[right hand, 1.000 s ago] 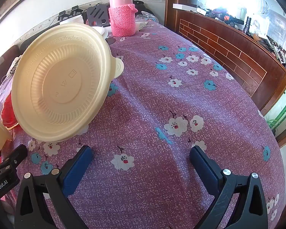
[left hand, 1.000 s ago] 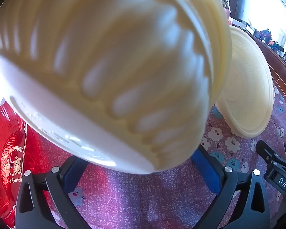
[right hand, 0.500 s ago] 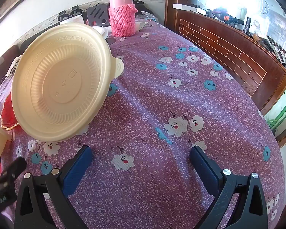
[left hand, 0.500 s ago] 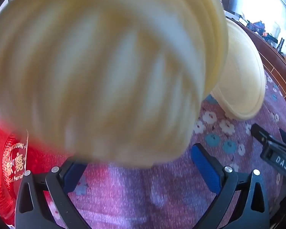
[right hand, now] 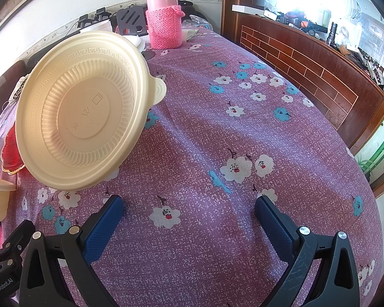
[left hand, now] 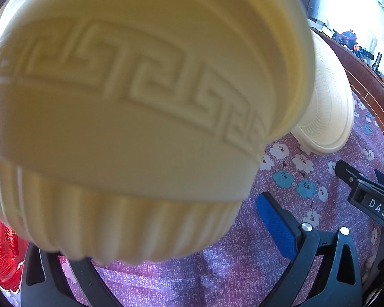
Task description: Organize plates and bowls
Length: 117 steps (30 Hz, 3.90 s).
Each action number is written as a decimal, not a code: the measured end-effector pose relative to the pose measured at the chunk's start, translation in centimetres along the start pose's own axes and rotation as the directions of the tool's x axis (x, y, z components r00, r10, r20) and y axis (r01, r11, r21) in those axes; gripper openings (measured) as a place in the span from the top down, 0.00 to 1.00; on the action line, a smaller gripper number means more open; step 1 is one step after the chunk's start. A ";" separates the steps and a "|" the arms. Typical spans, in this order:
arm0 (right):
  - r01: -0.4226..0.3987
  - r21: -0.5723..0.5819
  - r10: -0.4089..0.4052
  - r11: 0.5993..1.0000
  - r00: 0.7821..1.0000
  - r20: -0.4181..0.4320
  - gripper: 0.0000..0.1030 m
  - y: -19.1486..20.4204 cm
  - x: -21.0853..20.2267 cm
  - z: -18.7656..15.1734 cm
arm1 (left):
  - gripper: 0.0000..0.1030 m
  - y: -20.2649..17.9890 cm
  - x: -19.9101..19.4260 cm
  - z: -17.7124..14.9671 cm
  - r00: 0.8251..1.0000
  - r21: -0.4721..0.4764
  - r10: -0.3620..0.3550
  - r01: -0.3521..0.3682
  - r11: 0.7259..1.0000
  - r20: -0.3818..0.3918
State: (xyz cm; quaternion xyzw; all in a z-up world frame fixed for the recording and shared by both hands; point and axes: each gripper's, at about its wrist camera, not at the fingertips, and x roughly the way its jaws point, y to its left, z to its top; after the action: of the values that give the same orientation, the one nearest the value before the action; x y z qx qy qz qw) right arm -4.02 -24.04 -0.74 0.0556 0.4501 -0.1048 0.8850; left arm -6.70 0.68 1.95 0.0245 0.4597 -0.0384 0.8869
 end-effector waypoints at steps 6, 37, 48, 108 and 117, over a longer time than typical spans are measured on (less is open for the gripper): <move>0.000 0.000 0.000 1.000 1.000 0.000 0.01 0.0 0.0 0.0 | 0.00 -0.2 1.4 1.0 1.000 -0.010 0.007 -0.007 1.000 -0.009; -0.115 -0.083 0.129 0.990 0.973 0.191 0.04 -1.7 -11.1 -2.1 | 0.18 10.0 -11.2 -4.6 0.943 0.044 -0.290 0.287 0.957 0.165; -0.466 -0.119 0.470 0.877 0.883 0.005 0.06 5.4 -12.2 -3.0 | 0.18 13.6 -11.5 -7.3 0.940 -0.043 -0.283 0.296 0.954 0.189; -0.561 0.167 0.584 0.811 0.796 -0.161 0.89 3.0 -7.8 -4.7 | 0.84 6.8 -1.4 -1.7 0.863 -0.326 -0.469 0.395 0.859 -0.187; -0.562 0.051 0.564 0.826 0.821 -0.092 0.89 6.0 -12.1 -4.6 | 0.89 7.0 -5.4 -2.6 0.956 -0.182 -0.289 0.276 0.944 -0.052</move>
State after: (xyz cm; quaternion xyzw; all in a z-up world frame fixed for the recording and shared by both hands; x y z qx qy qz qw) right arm -13.14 -15.68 6.30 0.2007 0.4576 0.1591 0.8515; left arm -11.31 8.10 4.95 -0.1172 0.4941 -0.1243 0.8525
